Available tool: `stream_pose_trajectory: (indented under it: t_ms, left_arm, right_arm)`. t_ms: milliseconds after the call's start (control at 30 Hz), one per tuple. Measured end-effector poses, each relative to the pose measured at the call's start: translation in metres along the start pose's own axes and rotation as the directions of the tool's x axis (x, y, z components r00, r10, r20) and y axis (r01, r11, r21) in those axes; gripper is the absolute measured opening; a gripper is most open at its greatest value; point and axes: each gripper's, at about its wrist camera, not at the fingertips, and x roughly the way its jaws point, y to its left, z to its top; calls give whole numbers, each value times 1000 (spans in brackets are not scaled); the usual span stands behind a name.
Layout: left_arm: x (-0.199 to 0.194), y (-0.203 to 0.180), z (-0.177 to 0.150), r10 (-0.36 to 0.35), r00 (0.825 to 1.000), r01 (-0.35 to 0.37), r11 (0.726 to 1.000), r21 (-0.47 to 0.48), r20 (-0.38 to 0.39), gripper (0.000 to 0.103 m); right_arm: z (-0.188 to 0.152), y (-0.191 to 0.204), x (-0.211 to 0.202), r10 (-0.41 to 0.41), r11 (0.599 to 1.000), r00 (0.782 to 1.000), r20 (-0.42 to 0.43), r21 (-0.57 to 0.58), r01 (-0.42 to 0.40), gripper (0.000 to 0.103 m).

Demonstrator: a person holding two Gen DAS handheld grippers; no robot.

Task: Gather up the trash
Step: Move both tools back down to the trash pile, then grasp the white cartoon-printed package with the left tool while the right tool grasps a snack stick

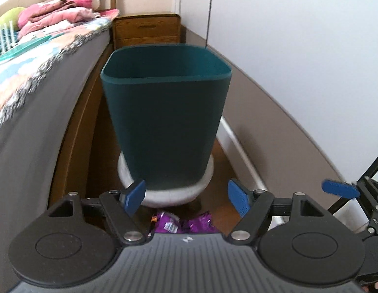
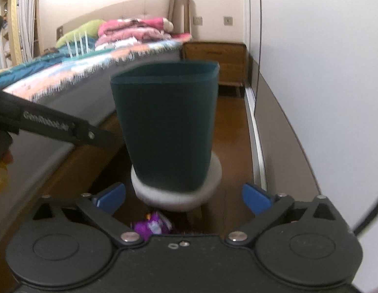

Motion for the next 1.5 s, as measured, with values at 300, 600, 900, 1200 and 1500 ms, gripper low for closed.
stream_pose_trajectory:
  t_ms: [300, 600, 900, 1200, 1500]
  left_arm:
    - [29, -3, -76, 8, 994, -8, 1000, -1, -105, 77]
    - [80, -27, -161, -21, 956, 62, 990, 130, -294, 77]
    - [120, -66, -236, -33, 914, 210, 891, 402, -404, 77]
    - [174, -73, -277, -30, 865, 291, 843, 452, -500, 77]
    - [201, -76, -302, -31, 848, 385, 722, 575, -530, 77]
  right_arm:
    - [-82, -11, 13, 0, 998, 990, -139, 60, 8, 103]
    - [-152, -12, 27, -16, 998, 958, -287, 61, 35, 103]
    - [-228, -6, 54, 20, 994, 888, -460, 101, 30, 101]
    - [-284, -6, 93, 70, 970, 801, -594, 229, 84, 94]
    - [-313, 7, 129, 87, 962, 730, -678, 249, 116, 90]
